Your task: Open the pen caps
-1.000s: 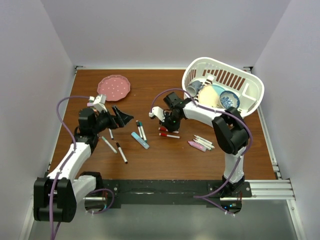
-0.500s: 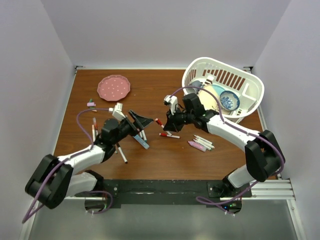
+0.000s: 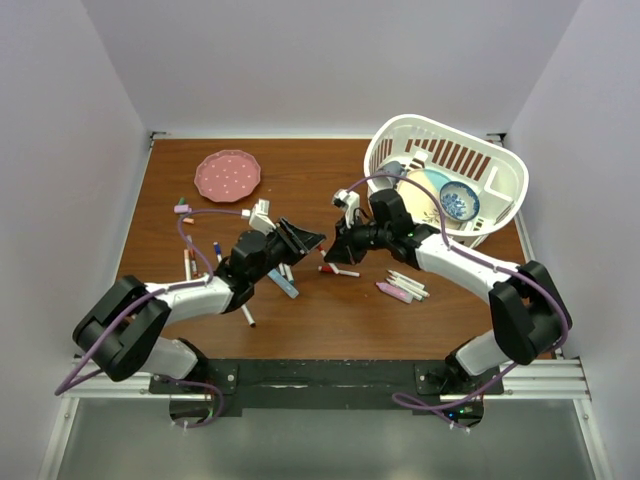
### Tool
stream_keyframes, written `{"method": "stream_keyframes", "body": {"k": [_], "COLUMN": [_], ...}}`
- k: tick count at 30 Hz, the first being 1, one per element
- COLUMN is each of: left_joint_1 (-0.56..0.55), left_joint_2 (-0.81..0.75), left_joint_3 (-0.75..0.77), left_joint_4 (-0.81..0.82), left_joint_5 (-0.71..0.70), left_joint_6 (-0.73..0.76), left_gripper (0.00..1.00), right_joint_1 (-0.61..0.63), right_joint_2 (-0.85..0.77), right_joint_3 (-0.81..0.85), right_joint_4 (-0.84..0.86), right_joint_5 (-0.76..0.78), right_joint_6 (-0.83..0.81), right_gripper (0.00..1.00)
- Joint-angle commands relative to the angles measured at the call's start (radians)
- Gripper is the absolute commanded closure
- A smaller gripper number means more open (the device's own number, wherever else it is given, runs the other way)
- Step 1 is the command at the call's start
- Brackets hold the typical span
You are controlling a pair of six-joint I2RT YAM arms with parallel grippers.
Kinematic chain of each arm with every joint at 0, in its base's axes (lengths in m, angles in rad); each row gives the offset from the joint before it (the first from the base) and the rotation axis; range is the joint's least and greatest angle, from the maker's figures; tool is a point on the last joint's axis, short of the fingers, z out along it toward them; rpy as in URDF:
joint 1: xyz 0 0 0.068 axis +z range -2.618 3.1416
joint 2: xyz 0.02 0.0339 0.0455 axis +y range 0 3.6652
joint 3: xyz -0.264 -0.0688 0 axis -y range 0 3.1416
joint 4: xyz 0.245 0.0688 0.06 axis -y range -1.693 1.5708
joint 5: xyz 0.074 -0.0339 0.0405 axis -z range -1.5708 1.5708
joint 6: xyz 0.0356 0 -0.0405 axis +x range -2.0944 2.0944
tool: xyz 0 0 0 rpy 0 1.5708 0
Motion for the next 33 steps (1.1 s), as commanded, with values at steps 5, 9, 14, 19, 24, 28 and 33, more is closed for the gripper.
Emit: {"method": "stream_keyframes", "body": {"k": [5,9,14,19,24,28,33], "left_joint_1": [-0.005,-0.007,0.051,0.287,0.424,0.492,0.516], "left_joint_2": [-0.003,-0.017,-0.087,-0.158,-0.18,-0.196,-0.206], "left_joint_3": [0.091,0.162,0.266,0.324,0.366,0.329,0.286], "left_joint_4": [-0.025,-0.118,-0.316,-0.376,-0.41,-0.392,-0.342], "left_joint_5": [-0.093,-0.141,-0.357,-0.417,-0.346,-0.308,-0.198], "left_joint_6": [0.133,0.216,0.316,0.244,0.235,0.235,0.244], "left_gripper": [0.96,1.0,1.0,1.0,1.0,1.0,1.0], "right_joint_1": [-0.005,-0.005,-0.003,-0.003,-0.003,-0.003,-0.006], "right_joint_2": [-0.029,-0.029,-0.033,-0.034,-0.039,-0.034,-0.036], "right_joint_3": [-0.02,-0.023,-0.043,-0.069,-0.07,-0.067,-0.066], "right_joint_4": [0.05,0.05,0.046,0.015,-0.008,-0.019,-0.025], "right_joint_5": [-0.038,-0.034,-0.06,-0.064,-0.071,-0.078,-0.078], "right_joint_6": [0.032,0.026,-0.02,-0.077,-0.12,-0.132,-0.174], "right_gripper": [1.0,1.0,1.0,1.0,1.0,1.0,0.99]}}
